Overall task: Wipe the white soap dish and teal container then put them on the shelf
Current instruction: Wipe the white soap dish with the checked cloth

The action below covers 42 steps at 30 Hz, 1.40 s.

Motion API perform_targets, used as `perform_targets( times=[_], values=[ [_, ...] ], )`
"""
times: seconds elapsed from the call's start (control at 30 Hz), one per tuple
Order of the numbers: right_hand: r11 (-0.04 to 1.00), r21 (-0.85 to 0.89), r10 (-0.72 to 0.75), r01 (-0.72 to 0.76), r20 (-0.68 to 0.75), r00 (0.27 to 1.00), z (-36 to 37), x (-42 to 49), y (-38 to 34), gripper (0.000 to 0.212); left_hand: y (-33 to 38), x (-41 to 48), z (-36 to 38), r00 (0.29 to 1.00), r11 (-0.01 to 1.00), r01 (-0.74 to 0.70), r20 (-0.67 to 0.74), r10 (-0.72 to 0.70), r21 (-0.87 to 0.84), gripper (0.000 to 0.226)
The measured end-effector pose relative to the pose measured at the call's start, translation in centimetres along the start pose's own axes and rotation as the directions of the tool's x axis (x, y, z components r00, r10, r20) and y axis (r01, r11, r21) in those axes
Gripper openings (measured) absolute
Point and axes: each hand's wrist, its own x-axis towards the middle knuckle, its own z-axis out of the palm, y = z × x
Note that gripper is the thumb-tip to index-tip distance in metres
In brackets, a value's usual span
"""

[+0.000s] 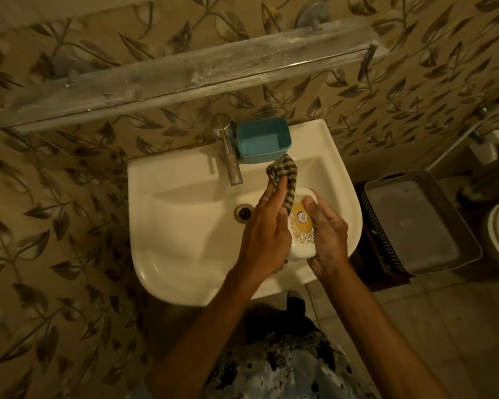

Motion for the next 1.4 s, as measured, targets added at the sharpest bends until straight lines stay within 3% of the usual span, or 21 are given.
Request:
perform_targets(
  times=[0.1, 0.17, 0.27, 0.33, 0.4, 0.47, 0.6, 0.67, 0.73, 0.8, 0.87, 0.97, 1.0, 1.07, 1.13, 1.2, 1.3, 1.4],
  values=[
    [0.997, 0.071, 0.005, 0.008, -0.177, 0.984, 0.2, 0.8, -0.3, 0.041, -0.4, -3.4, 2.6, 1.000, 0.999, -0.005, 0.006, 0.005, -0.052, 0.055],
    [0.995, 0.097, 0.022, -0.001, -0.210, 0.978, 0.3, 0.9, -0.2, 0.040, -0.2, -5.4, 4.2, 0.998, 0.997, -0.014, -0.067, 0.009, -0.073, 0.054],
    [0.999, 0.039, 0.026, -0.022, -0.101, 0.995, 0.3, 0.4, 0.1, 0.028, 0.3, -5.8, 4.1, 0.983, 0.997, -0.035, -0.182, 0.022, -0.070, 0.052],
    [0.999, -0.028, 0.029, -0.029, -0.003, 1.000, 0.1, 0.1, 0.3, 0.028, 0.2, -4.3, 2.8, 0.984, 1.000, -0.030, -0.175, 0.029, -0.004, 0.053],
    [0.996, -0.094, 0.023, -0.015, 0.089, 0.996, -0.2, 0.0, 0.2, 0.032, 0.0, -2.2, 1.1, 0.990, 0.998, 0.055, -0.134, -0.053, 0.006, 0.051],
    [0.978, -0.204, -0.008, 0.043, 0.168, 0.986, -0.7, -0.1, -0.2, 0.030, -0.2, -0.4, -0.8, 0.985, 0.980, 0.154, -0.064, -0.162, -0.125, 0.043],
    [0.896, -0.410, -0.020, 0.170, 0.347, 0.938, -1.6, 0.3, -2.3, 0.029, -0.8, 0.5, -3.8, 0.959, 0.845, 0.268, 0.211, -0.189, -0.463, 0.023],
    [0.832, -0.508, -0.016, 0.223, 0.380, 0.925, -1.5, 0.8, -3.3, 0.031, -1.0, 0.0, -3.8, 0.949, 0.820, 0.299, 0.241, -0.203, -0.488, 0.020],
    [0.799, -0.545, -0.071, 0.252, 0.331, 0.941, -1.1, 1.3, -3.7, 0.029, -1.2, -0.3, -3.2, 0.950, 0.771, 0.311, 0.183, -0.252, -0.555, 0.026],
    [0.857, -0.464, -0.131, 0.225, 0.226, 0.965, -0.8, 1.6, -3.6, 0.017, -1.2, -0.4, -2.5, 0.951, 0.700, 0.284, 0.099, -0.292, -0.655, 0.026],
    [0.967, -0.238, -0.068, 0.092, 0.107, 0.992, -0.6, 1.4, -3.0, 0.011, -0.9, -0.5, -2.0, 0.952, 0.656, 0.214, 0.003, -0.306, -0.724, 0.023],
    [0.973, 0.178, 0.126, -0.150, 0.138, 0.982, -0.4, 0.0, -1.7, 0.036, -0.8, -0.7, -1.3, 0.936, 0.579, 0.121, -0.102, -0.338, -0.806, 0.026],
    [0.957, 0.227, 0.147, -0.182, 0.165, 0.975, -0.3, -0.5, -1.2, 0.039, -0.7, -0.9, -0.9, 0.927, 0.583, 0.105, -0.134, -0.351, -0.806, 0.029],
    [0.957, 0.211, 0.176, -0.197, 0.115, 0.978, 0.2, -1.5, 0.0, 0.045, -0.6, -1.7, 0.0, 0.913, 0.686, 0.095, -0.212, -0.349, -0.721, 0.036],
    [0.973, 0.184, 0.147, -0.137, -0.042, 0.988, 0.7, -2.0, 0.7, 0.051, -0.7, -3.0, 1.1, 0.923, 0.836, 0.075, -0.279, -0.264, -0.543, 0.039],
    [0.986, 0.163, 0.050, -0.029, -0.127, 0.991, 0.5, -2.1, 0.7, 0.052, -0.7, -4.7, 2.1, 0.947, 0.922, 0.023, -0.288, -0.145, -0.387, 0.047],
    [0.998, 0.058, -0.013, 0.020, -0.121, 0.993, 0.1, -2.5, 0.4, 0.056, -0.8, -6.5, 2.8, 0.962, 0.965, 0.002, -0.264, -0.074, -0.264, 0.051],
    [1.000, 0.028, 0.008, -0.008, -0.004, 1.000, -0.2, -3.1, 0.3, 0.059, -0.7, -5.7, 1.8, 0.961, 0.967, 0.028, -0.260, -0.096, -0.255, 0.044]
  ],
)
